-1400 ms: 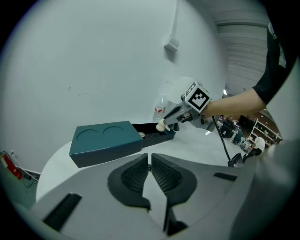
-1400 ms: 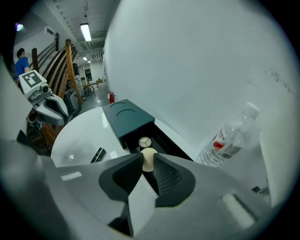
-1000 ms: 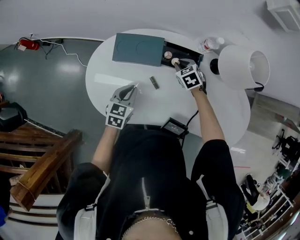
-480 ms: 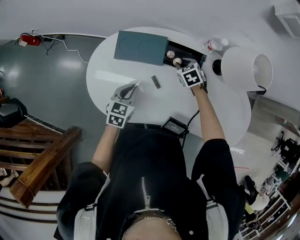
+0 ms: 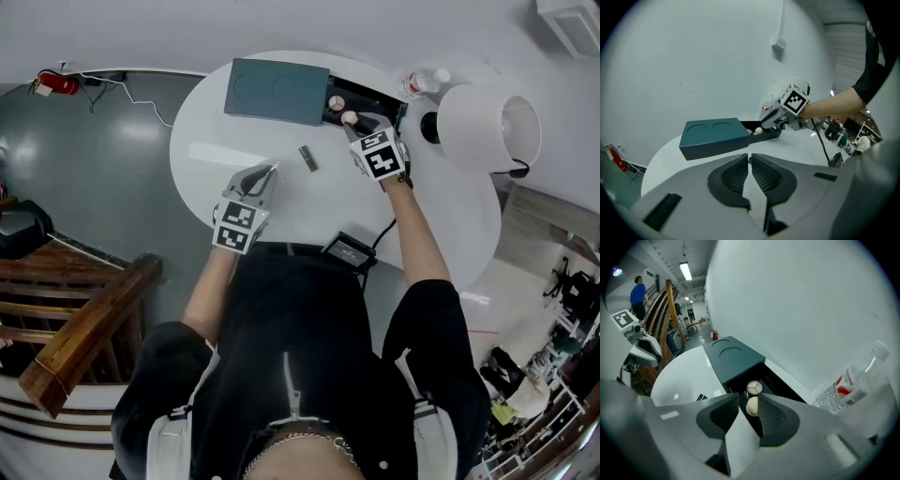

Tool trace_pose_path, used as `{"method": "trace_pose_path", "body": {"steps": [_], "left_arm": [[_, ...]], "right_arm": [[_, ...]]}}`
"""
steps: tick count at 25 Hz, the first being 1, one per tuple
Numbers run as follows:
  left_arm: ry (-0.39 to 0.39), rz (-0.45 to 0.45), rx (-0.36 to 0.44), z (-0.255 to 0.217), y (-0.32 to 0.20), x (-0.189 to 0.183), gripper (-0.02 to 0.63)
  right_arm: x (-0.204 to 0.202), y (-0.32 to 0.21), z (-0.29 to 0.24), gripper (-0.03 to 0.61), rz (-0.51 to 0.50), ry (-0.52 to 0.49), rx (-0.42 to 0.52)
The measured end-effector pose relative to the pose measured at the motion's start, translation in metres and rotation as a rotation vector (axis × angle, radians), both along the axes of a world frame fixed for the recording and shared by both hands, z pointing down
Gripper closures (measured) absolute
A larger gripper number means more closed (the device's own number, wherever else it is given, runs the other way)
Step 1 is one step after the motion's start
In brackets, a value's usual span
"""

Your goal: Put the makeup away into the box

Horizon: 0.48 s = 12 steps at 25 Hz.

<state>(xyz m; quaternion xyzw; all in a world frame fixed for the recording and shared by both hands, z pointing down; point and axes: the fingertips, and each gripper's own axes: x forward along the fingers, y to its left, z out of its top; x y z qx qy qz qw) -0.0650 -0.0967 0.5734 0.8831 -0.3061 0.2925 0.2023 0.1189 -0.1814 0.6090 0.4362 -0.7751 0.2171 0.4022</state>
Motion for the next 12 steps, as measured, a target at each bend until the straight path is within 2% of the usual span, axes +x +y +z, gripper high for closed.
{"method": "trace_pose_path", "body": {"steps": [8,12], "left_arm": [[0.004,-0.004,0.011,-0.003,0.013,-0.002,0.598],[0.003,-0.016,0.011,-0.003,0.021,-0.008,0.598]], "right_arm": [[-0.023,0.013,-0.012,0.456,-0.027,-0.028,0.037],[-0.037,0.02,-0.02,0.456,-0.019,-0.047,0.086]]}}
